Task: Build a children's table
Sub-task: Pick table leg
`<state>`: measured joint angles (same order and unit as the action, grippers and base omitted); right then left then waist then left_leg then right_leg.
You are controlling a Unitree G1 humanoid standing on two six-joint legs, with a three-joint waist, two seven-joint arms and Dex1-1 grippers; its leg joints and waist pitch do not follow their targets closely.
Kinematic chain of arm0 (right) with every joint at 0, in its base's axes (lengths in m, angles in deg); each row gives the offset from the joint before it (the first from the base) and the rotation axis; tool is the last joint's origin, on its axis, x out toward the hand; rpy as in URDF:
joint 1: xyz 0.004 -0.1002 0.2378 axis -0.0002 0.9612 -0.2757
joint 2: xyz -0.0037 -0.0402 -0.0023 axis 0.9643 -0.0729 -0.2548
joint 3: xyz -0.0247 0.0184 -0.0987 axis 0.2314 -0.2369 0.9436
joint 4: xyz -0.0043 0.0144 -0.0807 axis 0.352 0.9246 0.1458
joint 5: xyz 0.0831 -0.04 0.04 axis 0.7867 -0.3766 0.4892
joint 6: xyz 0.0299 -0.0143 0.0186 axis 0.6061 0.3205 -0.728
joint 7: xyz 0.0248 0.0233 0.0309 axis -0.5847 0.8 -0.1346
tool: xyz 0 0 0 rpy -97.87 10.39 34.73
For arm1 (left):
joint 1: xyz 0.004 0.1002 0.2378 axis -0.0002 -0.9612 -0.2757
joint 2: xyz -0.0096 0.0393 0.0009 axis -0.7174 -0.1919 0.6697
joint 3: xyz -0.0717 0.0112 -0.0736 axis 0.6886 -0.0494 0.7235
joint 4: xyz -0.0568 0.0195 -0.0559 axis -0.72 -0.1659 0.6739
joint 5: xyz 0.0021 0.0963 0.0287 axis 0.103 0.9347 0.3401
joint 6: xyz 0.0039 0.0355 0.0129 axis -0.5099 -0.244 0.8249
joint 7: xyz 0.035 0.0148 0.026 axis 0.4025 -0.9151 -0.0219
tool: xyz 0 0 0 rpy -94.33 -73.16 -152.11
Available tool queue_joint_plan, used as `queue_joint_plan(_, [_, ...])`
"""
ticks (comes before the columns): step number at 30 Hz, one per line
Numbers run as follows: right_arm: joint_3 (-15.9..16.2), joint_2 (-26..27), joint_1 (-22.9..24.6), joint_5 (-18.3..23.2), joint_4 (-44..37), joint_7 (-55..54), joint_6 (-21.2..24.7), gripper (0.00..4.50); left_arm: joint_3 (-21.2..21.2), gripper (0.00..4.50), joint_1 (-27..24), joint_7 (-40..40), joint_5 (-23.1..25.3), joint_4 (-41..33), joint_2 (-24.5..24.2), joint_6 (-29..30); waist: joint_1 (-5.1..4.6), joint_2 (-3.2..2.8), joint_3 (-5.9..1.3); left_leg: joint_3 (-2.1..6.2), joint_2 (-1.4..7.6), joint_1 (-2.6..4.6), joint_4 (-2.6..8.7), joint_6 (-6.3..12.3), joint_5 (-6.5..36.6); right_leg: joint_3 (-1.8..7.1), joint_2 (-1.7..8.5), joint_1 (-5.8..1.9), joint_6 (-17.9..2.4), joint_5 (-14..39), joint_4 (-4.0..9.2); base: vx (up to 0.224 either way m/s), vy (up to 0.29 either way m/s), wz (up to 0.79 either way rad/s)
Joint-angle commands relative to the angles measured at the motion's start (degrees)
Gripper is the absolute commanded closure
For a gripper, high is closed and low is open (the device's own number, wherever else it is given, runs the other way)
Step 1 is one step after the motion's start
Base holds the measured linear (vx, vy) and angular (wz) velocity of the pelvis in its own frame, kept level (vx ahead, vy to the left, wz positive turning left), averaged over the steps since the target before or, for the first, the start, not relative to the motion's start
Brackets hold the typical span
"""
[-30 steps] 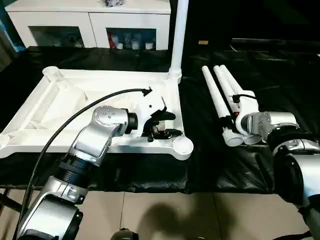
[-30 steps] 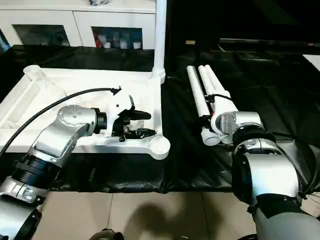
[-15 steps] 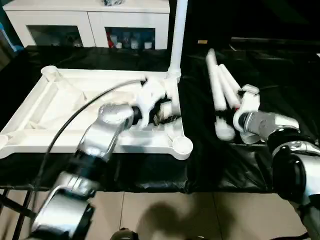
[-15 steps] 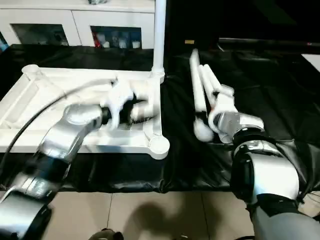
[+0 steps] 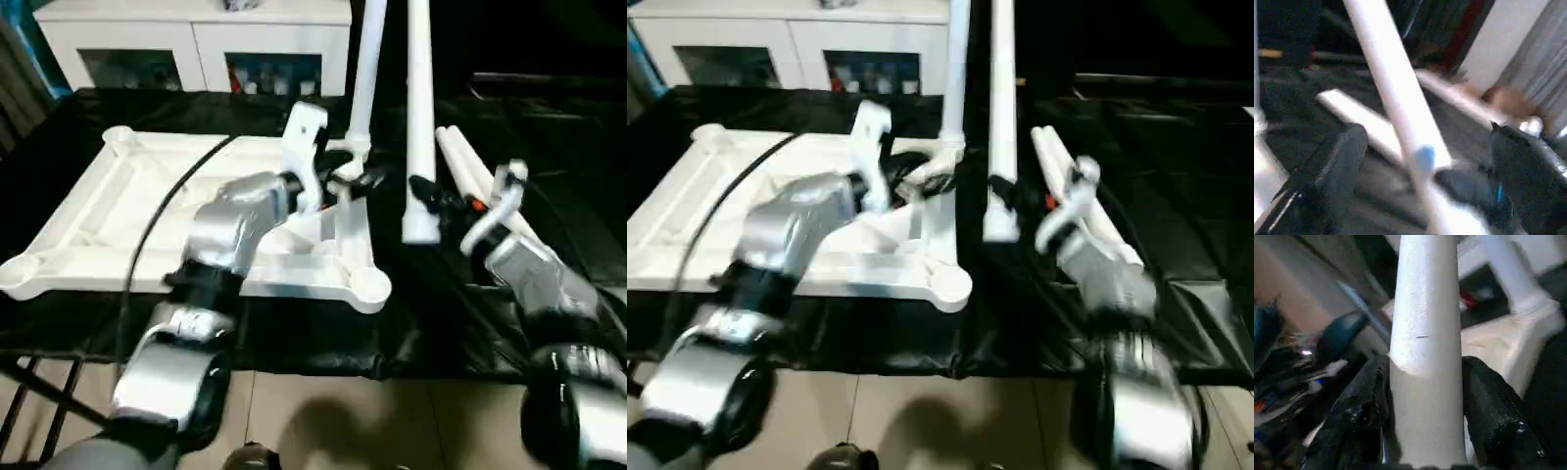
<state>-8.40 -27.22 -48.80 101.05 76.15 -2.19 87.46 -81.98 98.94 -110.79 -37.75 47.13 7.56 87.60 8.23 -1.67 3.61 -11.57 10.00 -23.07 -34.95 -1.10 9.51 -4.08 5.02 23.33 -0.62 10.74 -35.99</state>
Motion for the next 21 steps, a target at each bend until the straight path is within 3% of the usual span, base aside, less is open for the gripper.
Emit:
queue_joint_plan(1, [0.45,0.3,2.94,5.65,-9.53,2.48,4.44,2.63,2.68,0.0,1.84,1.0,-4.07,1.37,1.12,3.31,0.12,1.24,-4.69,1.49,3.12,1.45,3.3,5.15,8.36,2.19,4.16,-3.27,-15.09,8.93,4.49,0.0,0.0,0.0])
queue_joint_plan(3, [1.04,0.58,4.9,7.31,-12.99,3.26,5.87,2.63,3.85,0.0,2.39,1.35,-5.14,1.67,1.84,4.92,0.4,1.07,-4.64,1.57,3.19,1.5,3.43,4.82,8.51,2.21,4.11,-3.05,-13.19,11.66,4.91,0.0,0.0,0.0])
queue_joint_plan(8, [4.32,0.57,8.3,7.32,-18.02,4.32,8.53,2.63,4.91,0.0,2.35,1.3,-7.22,0.52,3.51,7.94,0.04,1.12,-4.61,1.81,3.06,1.38,3.7,3.44,8.78,2.27,4.32,-2.97,-11.45,13.73,5.41,0.0,0.0,0.0])
queue_joint_plan(11, [5.66,0.7,8.99,6.74,-19.72,3.07,9.09,2.63,5.94,0.0,2.35,1.45,-10.16,-0.57,3.78,9.87,-0.03,1.13,-4.64,1.89,3.05,1.34,3.79,3.15,7.94,2.31,4.29,-2.94,-11.75,12.17,5.21,0.0,0.0,0.0])
queue_joint_plan(13, [5.91,0.69,9.18,6.76,-20.26,2.38,9.56,2.63,5.9,0.37,2.26,1.37,-10.47,-0.96,3.68,10.17,-0.04,1.24,-4.65,1.85,3.01,1.36,3.79,3.3,7.51,2.32,4.29,-2.97,-11.9,11.49,5.18,0.0,0.0,0.0])
queue_joint_plan(15, [8.16,0.26,9.59,5.41,-21.43,1.54,9.65,2.63,6.15,0.4,1.83,2.13,-10.47,-2.02,3.71,10.25,-0.08,1.3,-4.64,1.88,3.07,1.32,3.83,3.52,6.86,2.36,4.28,-3.09,-11.51,10.56,5.1,0.0,0.0,0.0])
queue_joint_plan(16, [8.81,0.21,9.6,4.97,-21.7,1.29,9.56,2.63,6.22,0.67,1.7,2.49,-10.3,-2.29,3.73,10.19,-0.09,1.27,-4.66,1.85,3.02,1.33,3.8,3.7,6.45,2.37,4.32,-3.12,-11.45,10.09,5.12,0.0,0.0,0.0])
queue_joint_plan(17, [9.94,0.19,9.48,3.85,-21.95,0.69,9.1,2.63,6.29,0.79,1.44,3.57,-9.69,-2.77,3.79,9.76,-0.13,1.69,-4.65,1.78,3.05,1.31,3.81,3.83,6.4,2.37,4.3,-3.14,-11.43,10.02,5.14,0.0,0.0,0.0])
queue_joint_plan(19, [12.03,0.19,8.85,0.71,-21.58,-1.49,7.43,2.63,6.48,0.84,1.15,6.03,-8.76,-3.34,3.84,9.16,-0.21,1.39,-4.6,1.83,3.05,1.33,3.84,3.54,6.17,2.35,4.27,-3.02,-11.17,9.99,5.11,0.0,0.0,0.0])
queue_joint_plan(20, [13.77,0.26,8.51,-1.66,-21.29,-2.96,6.28,2.63,6.84,0.88,1.24,8.46,-8.25,-3.16,3.96,8.56,-0.26,1.82,-4.63,1.77,3.06,1.32,3.84,3.6,6.07,2.36,4.26,-3.1,-11.08,9.97,5.11,0.0,0.0,0.0])
queue_joint_plan(21, [14.23,0.38,8.35,-2.36,-21.13,-3.49,5.92,2.63,6.98,1.12,1.31,9.29,-8.01,-3.0,4.02,8.22,-0.19,1.69,-4.62,1.81,3.06,1.3,3.83,3.48,6.02,2.37,4.31,-3.11,-11.05,10.04,5.0,0.0,0.0,0.0])
